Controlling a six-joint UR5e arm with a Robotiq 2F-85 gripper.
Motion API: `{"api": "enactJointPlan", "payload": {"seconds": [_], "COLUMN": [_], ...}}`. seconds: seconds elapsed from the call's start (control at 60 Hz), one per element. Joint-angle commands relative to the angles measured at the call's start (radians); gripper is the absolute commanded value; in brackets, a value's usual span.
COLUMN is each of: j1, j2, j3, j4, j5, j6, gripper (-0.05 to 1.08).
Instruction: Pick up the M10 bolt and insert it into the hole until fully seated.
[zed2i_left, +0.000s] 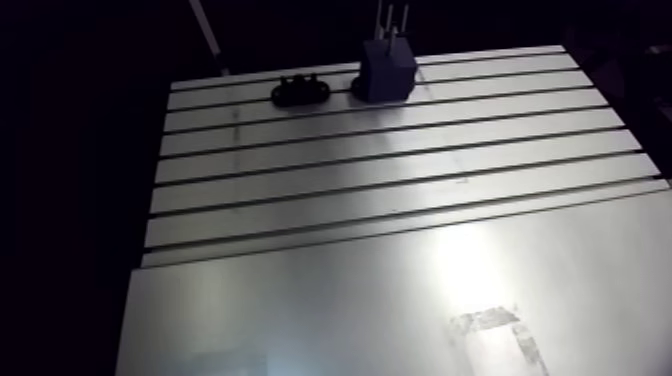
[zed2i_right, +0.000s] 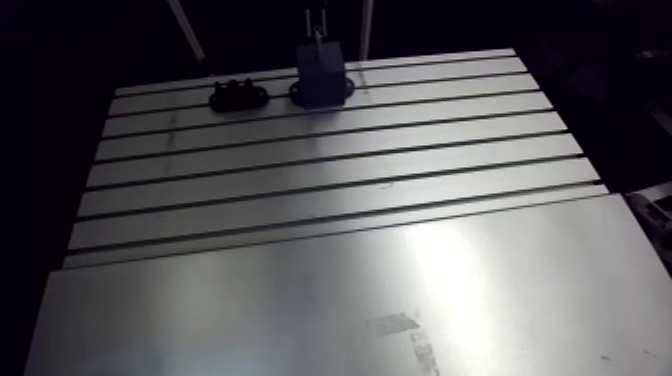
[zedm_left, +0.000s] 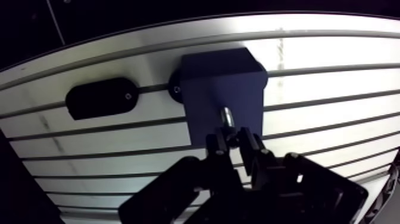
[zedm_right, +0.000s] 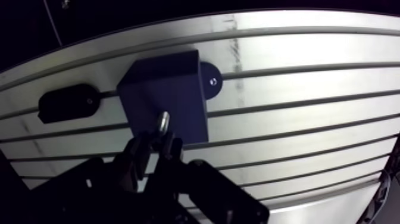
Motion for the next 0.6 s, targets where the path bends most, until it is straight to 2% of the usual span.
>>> {"api": "enactJointPlan", "payload": {"seconds": [0.017,0.333,0.35,0.367,0.383,0.4,0.417,0.433,0.517,0.6], "j1": [-0.001,-0.008,-0.008,-0.008,-0.008,-0.008,-0.008,-0.008,-0.007,-0.008], "j2": [0.000,0.000,0.000,0.000,0.000,0.000,0.000,0.000,0.000,-0.006], "j3": [0.014,0.030,0.030,0.031,0.031,0.030,0.030,0.030,0.034,0.041], "j4": [-0.002,-0.004,-0.004,-0.005,-0.005,-0.004,-0.004,-0.005,-0.013,-0.065], "j5": [-0.001,0.002,0.002,0.002,0.002,0.002,0.002,0.002,0.003,0.004], "j6": [0.001,0.004,0.004,0.006,0.006,0.006,0.006,0.005,0.003,-0.002], "gripper": [1.07,1.04,0.93,0.65,0.65,0.24,0.24,0.03,0.00,0.00]}}
